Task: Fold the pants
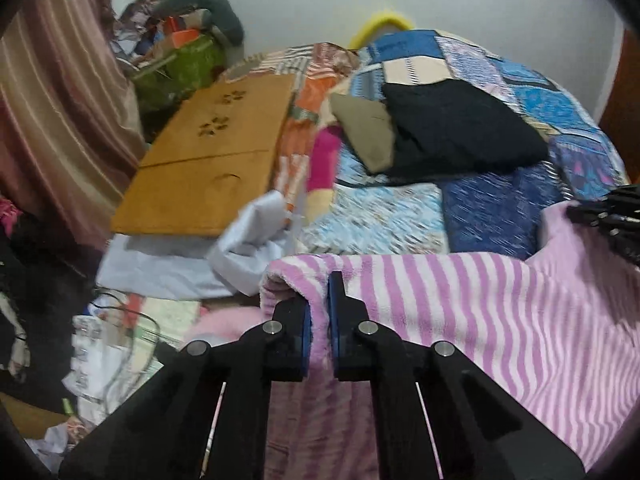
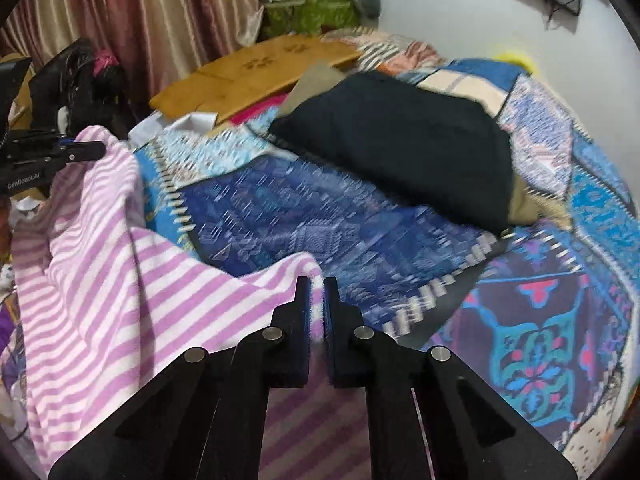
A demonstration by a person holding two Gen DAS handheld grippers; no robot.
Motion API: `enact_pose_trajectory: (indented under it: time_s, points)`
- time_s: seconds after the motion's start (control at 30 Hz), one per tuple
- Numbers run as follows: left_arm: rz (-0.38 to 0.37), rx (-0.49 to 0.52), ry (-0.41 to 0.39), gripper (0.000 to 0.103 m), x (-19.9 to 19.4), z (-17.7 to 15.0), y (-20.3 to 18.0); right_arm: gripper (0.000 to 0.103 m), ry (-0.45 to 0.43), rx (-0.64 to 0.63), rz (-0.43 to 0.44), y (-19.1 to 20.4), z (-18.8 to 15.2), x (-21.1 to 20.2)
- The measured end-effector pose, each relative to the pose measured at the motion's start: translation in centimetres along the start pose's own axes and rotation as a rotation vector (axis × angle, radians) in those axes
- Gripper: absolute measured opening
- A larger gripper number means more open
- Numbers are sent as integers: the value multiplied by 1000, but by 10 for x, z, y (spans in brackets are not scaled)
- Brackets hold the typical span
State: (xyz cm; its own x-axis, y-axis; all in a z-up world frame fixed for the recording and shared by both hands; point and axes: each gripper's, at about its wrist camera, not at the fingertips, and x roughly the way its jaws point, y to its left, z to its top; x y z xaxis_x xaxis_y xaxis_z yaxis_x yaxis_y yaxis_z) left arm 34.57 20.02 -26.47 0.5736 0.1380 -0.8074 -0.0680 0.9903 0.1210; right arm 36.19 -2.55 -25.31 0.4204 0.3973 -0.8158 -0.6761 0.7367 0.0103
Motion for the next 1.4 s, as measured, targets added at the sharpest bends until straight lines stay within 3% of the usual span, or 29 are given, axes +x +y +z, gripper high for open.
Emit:
enact_pose_trajectory:
  time_s: [0.1, 0.2, 0.27, 0.37, 0.43, 0.47, 0.5, 0.73, 0.8, 0.97, 1.1, 1.23, 1.4]
  points:
    - [9, -35, 32, 7, 16, 10, 11, 4, -13, 37, -57, -16, 5, 1]
    - [-4, -47, 105, 8, 42, 15, 15, 4, 28, 58, -123, -27, 9, 17]
    - [-26, -55, 126, 9, 46, 17, 17, 4, 80, 97, -80, -35, 10, 24]
    - [-74, -76, 107, 23, 26, 18, 22, 7, 78, 155, -32, -41, 11, 7]
    - [-62, -76, 69, 39, 5, 16, 23, 17, 64, 182, -2, -42, 10, -10]
    - [-56, -77, 47, 48, -7, 14, 24, 27, 44, 195, 10, -41, 9, -24]
    - [-56, -78, 33, 49, -17, 12, 25, 34, 23, 202, 15, -39, 7, -37]
    - [-57, -58, 0, 49, -76, -23, 31, 38, -68, 170, -12, -7, -8, -116]
    - [-61, -64, 4, 49, -86, -36, 33, 46, -92, 159, -12, 5, -16, -138]
    - [-93, -113, 32, 49, -95, -70, 41, 48, -141, 94, -39, 42, -38, -181]
    - [-124, -133, 60, 49, -92, -96, 41, 58, -146, 82, -16, 66, -55, -183]
    - [-145, -131, 90, 49, -83, -116, 37, 58, -115, 77, -4, 85, -73, -164]
    - [-97, -91, 83, 49, -69, -130, 27, 58, -56, 145, 47, 95, -94, -132]
